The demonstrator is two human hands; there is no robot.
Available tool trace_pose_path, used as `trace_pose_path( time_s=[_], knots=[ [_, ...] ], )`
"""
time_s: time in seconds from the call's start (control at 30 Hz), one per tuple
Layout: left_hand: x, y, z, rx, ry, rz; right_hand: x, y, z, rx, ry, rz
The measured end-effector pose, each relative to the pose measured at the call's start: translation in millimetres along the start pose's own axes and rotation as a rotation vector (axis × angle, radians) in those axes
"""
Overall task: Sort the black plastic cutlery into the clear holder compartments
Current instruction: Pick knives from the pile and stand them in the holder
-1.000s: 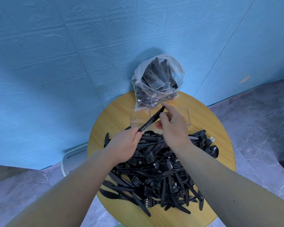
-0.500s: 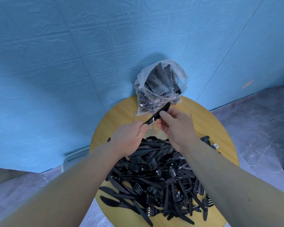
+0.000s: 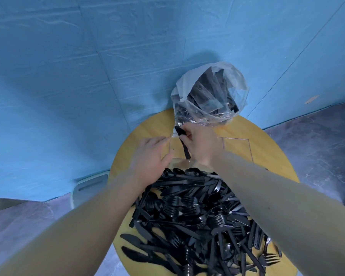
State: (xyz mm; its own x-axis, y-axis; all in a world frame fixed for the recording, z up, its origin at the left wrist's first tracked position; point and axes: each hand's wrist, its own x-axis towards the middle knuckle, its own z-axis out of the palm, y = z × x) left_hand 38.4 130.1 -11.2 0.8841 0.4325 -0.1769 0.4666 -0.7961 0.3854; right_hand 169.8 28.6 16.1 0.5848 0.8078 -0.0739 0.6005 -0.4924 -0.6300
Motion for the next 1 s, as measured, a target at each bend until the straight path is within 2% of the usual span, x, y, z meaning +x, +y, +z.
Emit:
trace_pose_path(
  time_s=[0.1, 0.57, 0.8, 1.0],
  knots=[
    [1.2, -2.9, 3.3, -0.001, 0.015, 0.008, 9.8, 6.3, 12.2, -0.047, -0.042, 0.006],
    [1.0, -7.4, 9.9, -0.067, 0.059, -0.005, 23.1, 12.7, 22.0, -0.162, -0.013, -0.045],
    [-25.3, -3.0, 15.0, -0.192, 0.144, -0.037, -30.7, 14.5, 10.1, -0.037, 0.245, -0.151],
    [-49.5, 1.1, 23.7, -0.132, 0.132, -0.048, -86.9, 33.9, 9.4, -0.005, 0.144, -0.130]
  ],
)
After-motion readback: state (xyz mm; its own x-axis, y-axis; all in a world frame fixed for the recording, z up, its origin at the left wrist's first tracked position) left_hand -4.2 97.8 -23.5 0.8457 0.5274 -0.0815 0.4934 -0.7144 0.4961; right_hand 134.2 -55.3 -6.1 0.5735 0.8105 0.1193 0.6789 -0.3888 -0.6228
